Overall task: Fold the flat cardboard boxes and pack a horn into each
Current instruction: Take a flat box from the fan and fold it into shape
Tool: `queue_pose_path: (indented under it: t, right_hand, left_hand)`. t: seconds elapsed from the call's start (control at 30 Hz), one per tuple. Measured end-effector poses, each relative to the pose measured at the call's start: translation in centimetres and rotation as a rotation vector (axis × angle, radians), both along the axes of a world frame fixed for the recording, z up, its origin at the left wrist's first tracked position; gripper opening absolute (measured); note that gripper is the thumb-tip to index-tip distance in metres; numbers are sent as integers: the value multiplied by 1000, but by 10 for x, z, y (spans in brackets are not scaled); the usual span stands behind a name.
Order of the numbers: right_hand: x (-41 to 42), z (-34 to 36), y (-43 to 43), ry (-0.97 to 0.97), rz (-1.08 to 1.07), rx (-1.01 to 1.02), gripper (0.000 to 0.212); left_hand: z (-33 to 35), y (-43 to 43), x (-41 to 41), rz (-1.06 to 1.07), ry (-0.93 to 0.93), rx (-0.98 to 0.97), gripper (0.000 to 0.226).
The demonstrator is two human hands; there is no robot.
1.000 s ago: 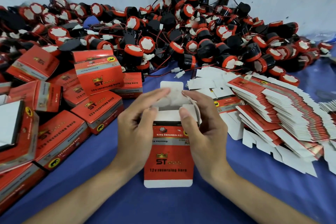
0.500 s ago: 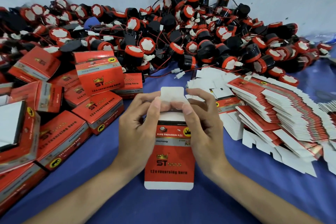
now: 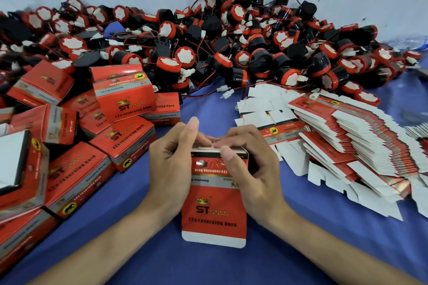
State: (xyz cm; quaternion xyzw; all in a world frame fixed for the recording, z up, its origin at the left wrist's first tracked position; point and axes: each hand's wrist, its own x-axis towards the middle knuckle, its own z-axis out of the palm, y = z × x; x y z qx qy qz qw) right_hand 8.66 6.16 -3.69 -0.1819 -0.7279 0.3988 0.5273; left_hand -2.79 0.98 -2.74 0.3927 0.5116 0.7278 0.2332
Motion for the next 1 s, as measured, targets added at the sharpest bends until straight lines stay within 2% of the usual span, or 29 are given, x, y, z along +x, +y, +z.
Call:
queue_pose_path:
  t: [0.23, 0.37, 0.43, 0.57, 0.7, 0.77, 0.83, 0.9, 0.93, 1.0]
  right_hand:
    - [0, 2, 1, 10, -9, 19, 31]
    - [2, 5, 1, -3, 21, 6, 18]
    - [4, 7, 2, -12, 37, -22, 6]
    - [10, 12, 9, -51, 56, -34, 11]
    - [10, 18, 16, -34, 71, -95, 18]
    - [12, 20, 21, 58, 141, -199, 25]
    - [15, 21, 27, 176, 268, -322, 30]
    - [14, 19, 28, 226, 342, -427, 35]
    - [13, 16, 26, 201, 335, -421, 34]
    - [9, 6, 20, 21, 212, -214, 37]
  left_hand:
    - [1, -1, 0, -66, 144, 10, 44]
    - [2, -2, -4, -156, 255, 17, 43]
    - [4, -4, -10, -260, 345, -19, 38]
    - [10, -3, -19, -421, 555, -153, 29]
    - [11, -2, -22, -415, 611, -205, 34]
    - [11, -2, -19, -379, 482, -181, 31]
    - [12, 0, -19, -372, 90, -138, 27]
    - [10, 5, -22, -448, -370, -102, 40]
    - [8, 6, -22, -476, -485, -104, 45]
    - [3, 7, -17, -529, -524, -168, 51]
